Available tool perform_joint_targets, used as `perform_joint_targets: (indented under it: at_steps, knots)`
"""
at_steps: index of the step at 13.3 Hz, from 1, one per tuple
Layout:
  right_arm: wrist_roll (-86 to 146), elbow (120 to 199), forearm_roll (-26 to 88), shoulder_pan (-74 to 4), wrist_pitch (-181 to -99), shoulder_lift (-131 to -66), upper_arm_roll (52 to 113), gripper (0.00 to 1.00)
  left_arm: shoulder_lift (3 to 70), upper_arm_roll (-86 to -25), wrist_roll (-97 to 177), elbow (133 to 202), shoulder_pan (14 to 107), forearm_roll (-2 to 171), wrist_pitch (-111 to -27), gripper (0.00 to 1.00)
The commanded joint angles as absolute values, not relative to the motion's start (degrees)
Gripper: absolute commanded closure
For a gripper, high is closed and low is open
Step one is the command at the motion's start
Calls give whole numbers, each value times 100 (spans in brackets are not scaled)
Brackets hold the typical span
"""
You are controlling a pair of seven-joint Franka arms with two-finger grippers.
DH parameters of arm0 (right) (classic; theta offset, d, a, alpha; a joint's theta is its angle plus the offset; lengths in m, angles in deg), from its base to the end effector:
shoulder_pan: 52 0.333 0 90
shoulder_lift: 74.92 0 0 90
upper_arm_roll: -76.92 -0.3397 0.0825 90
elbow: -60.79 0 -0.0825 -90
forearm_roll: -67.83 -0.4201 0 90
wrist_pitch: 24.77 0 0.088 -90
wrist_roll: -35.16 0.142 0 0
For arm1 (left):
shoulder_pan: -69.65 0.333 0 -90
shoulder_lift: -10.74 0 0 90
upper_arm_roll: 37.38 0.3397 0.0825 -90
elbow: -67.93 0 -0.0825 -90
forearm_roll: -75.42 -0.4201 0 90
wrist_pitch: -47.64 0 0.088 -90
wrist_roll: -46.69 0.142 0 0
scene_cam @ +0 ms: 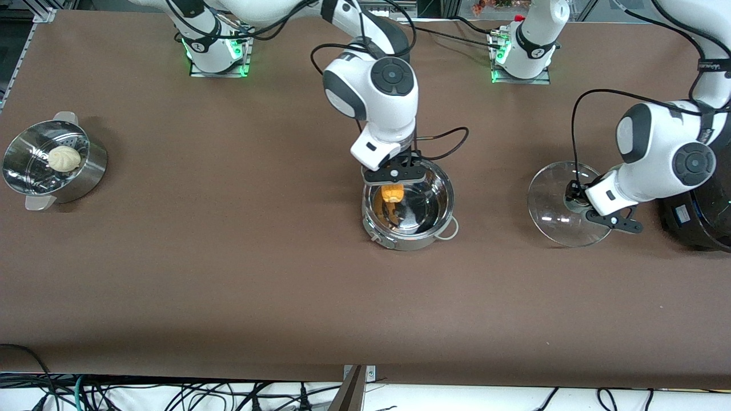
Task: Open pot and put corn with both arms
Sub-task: 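Carry the corn over the open pot with the right gripper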
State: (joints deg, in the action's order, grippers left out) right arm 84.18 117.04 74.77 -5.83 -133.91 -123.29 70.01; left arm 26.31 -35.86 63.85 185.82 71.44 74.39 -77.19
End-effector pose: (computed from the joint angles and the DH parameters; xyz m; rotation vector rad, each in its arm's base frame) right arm 0.5384 0.6385 0.3388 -3.0906 -0.0956 -0.1143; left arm 0.5970 0.0357 0.2555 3.1015 -0.3953 -0.2380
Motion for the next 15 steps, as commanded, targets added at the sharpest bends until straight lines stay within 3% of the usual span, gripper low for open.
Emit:
perform_joint_targets:
  at_steps: [1,4,15]
  knots:
    - [8526,11229,7557,-454,-13393,-12712,7068,100,2489,-3580,6576,19132,7167,7586,-8409,100]
    - [8456,11229,7557,-454,-13568,-12800,7085,100,2594,-3580,6576,19361,7167,7595,-8920,100]
    - [8087,10992,7566,-349,-13911,-13187,7147,100,2990,-3589,6585,19423,7088,8000,-9422,100]
